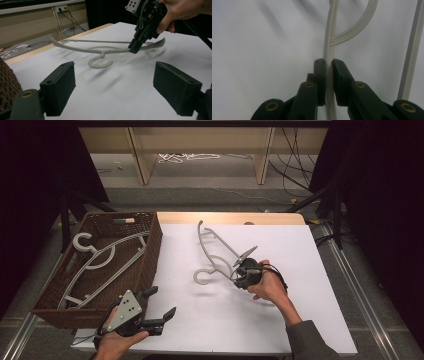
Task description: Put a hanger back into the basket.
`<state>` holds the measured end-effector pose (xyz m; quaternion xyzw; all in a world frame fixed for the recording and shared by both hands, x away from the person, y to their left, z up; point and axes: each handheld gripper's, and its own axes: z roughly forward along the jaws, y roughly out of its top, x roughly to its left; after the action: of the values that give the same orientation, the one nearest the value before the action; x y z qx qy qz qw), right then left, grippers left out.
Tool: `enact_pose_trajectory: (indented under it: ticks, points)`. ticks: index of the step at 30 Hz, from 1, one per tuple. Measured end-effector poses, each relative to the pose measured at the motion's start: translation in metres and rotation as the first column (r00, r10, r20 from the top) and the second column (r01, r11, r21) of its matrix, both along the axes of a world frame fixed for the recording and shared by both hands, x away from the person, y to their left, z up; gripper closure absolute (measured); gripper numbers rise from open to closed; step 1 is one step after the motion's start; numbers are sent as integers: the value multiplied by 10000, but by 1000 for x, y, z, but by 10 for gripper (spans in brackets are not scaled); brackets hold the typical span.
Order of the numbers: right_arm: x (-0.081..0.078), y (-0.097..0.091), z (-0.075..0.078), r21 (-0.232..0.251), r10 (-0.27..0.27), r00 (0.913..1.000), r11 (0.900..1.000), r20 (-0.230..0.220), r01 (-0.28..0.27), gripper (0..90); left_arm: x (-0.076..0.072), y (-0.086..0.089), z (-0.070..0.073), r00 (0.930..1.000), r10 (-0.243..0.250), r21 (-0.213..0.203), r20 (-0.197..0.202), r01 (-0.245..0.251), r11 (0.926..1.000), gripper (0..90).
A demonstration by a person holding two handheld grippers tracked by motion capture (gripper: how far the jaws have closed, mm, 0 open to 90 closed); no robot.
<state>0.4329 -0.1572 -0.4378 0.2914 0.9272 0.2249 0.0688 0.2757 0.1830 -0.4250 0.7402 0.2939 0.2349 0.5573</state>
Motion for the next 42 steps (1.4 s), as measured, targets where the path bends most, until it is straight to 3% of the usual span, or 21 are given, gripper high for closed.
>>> enact_pose_trajectory:
  ticks: [3,8,12,14,16,20,21,22,23,24,25,26,30,34,35,36,42]
  points:
    - [-5,-4,4,0,79,9999,10000,125,-79,822,2,-3,3,9999,-116,47,91,116,9999,176]
    - [-18,-14,14,130,270,9991,9995,318,-275,822,7,-13,9,9998,-158,380,-121,163,9991,184]
    - [-28,-23,20,304,434,9983,9985,398,-446,822,12,-22,22,9998,-30,1083,-218,54,9941,204]
    - [-33,-26,22,240,546,9976,9982,425,-557,822,20,-28,29,9996,-46,1635,-269,89,9865,206]
    - [-37,-29,22,216,618,9971,9978,443,-628,822,25,-34,33,9996,-112,1927,-251,159,9811,211]
    - [-45,-32,24,71,713,9966,9974,419,-716,822,37,-54,40,9984,-389,2885,-420,494,9562,215]
    - [-48,-33,26,75,776,9960,9969,453,-780,822,39,-58,40,9977,-448,2844,-516,577,9570,215]
    - [-49,-33,26,22,855,9950,9963,509,-857,822,42,-63,40,9963,-632,3053,-586,781,9491,217]
    - [-51,-34,27,35,962,9935,9953,615,-966,822,46,-68,41,9951,-762,3453,-624,931,9338,220]
    - [-54,-34,28,22,1021,9932,9947,564,-1024,822,47,-72,41,9951,-791,3584,-593,952,9287,222]
    - [-55,-34,29,0,1112,9920,9938,593,-1114,822,51,-75,42,9938,-999,3977,-487,1110,9108,222]
    - [-58,-34,29,-38,1186,9915,9929,535,-1186,822,53,-78,41,9931,-1037,3990,-547,1169,9095,221]
    - [-66,-35,32,-113,1488,9875,9889,526,-1484,822,65,-84,40,9931,-1083,4621,-459,1172,8791,223]
    - [-76,-33,35,-226,1885,9803,9820,583,-1875,822,72,-86,35,9920,-1163,4979,-482,1248,8582,228]
    - [-78,-32,36,-305,1899,9801,9816,573,-1884,822,74,-87,32,9919,-1146,5030,-540,1262,8550,228]
    - [-81,-31,37,-307,1994,9785,9797,534,-1980,822,76,-89,30,9919,-1117,4997,-608,1272,8568,230]
    - [-90,-22,42,-385,2521,9660,9674,567,-2502,823,81,-90,20,9899,-1231,5469,-702,1414,8252,260]
